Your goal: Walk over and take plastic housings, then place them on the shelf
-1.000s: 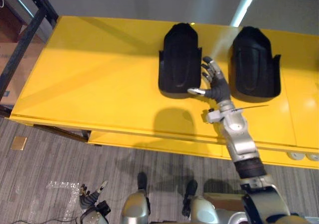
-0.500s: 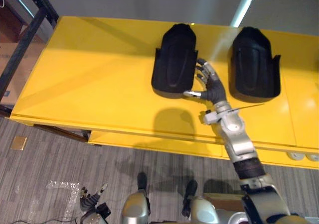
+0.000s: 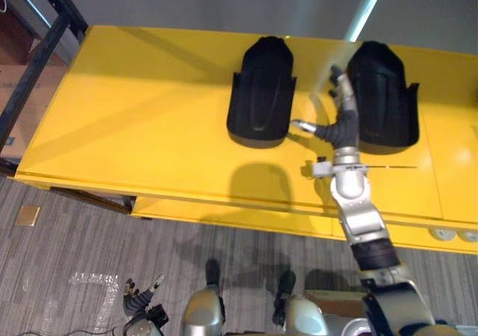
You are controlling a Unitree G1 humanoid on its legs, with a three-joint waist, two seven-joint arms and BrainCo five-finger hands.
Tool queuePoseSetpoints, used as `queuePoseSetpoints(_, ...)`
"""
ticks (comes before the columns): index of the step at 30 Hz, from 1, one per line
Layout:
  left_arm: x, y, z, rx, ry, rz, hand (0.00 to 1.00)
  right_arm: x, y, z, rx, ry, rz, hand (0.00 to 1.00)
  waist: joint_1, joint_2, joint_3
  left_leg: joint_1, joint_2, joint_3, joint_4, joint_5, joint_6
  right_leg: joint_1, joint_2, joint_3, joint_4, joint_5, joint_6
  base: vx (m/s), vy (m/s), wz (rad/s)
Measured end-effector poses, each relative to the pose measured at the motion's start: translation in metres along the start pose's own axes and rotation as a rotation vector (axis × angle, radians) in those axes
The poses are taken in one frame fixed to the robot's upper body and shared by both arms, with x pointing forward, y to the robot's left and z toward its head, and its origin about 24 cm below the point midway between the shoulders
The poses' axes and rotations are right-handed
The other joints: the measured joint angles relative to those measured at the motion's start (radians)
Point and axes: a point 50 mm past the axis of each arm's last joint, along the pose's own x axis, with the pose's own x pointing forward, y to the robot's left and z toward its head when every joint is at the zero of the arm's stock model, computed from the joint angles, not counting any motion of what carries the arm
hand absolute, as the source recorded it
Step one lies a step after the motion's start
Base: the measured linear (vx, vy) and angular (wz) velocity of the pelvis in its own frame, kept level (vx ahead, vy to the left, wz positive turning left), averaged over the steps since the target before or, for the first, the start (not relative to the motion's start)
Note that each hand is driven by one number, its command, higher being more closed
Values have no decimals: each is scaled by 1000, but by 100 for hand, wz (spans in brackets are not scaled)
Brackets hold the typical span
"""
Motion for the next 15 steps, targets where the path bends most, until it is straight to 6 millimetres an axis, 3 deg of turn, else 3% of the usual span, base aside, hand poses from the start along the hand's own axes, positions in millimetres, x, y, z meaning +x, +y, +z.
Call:
queuePoseSetpoints(3, -2, 7, -7, 8, 22, 7, 0, -9, -9, 30, 38, -132, -25, 0, -17, -43, -28, 10, 6, 33, -1, -10, -6, -3, 9, 30, -17, 3, 4, 33, 0, -28)
queuePoseSetpoints(6, -3, 9, -12, 18, 45, 7, 0, -24, -27, 31, 53, -107, -82, 0, -25, -79, -60, 24, 13, 63, -2, -22, -13, -2, 18, 57, -27, 4, 5, 65, -11, -33)
queuePoseSetpoints(7, -4, 11, -19, 30, 77, 6, 0, -39, -45, 24, 35, -40, -142, 0, -37, -99, -97, 33, 17, 89, -2, -33, -18, -5, 25, 82, -39, 6, 6, 63, 0, -40)
queuePoseSetpoints(9, -5, 13, -22, 36, 92, 8, 0, -51, -58, 18, 8, 18, -186, 0, -45, -105, -115, 47, 20, 116, -2, -42, -23, -5, 31, 106, -43, 6, 6, 85, 15, -56)
queuePoseSetpoints(10, -6, 15, -27, 47, 120, 14, 0, -71, -80, 9, -35, 115, -266, 0, -70, -104, -137, 70, 23, 159, -1, -55, -31, -9, 40, 147, -45, 7, 5, 82, 23, -61)
queuePoseSetpoints(11, -6, 16, -28, 49, 125, 15, 0, -74, -84, 8, -43, 131, -282, 0, -75, -104, -141, 74, 24, 166, -1, -57, -32, -10, 42, 156, -45, 8, 5, 76, 26, -81)
queuePoseSetpoints(15, -10, 22, -40, 74, 176, 24, 0, -131, -131, -7, -140, 358, -495, 0, -159, -81, -173, 132, 41, 296, -1, -82, -49, -21, 70, 273, -62, 27, -3, 56, 10, -86)
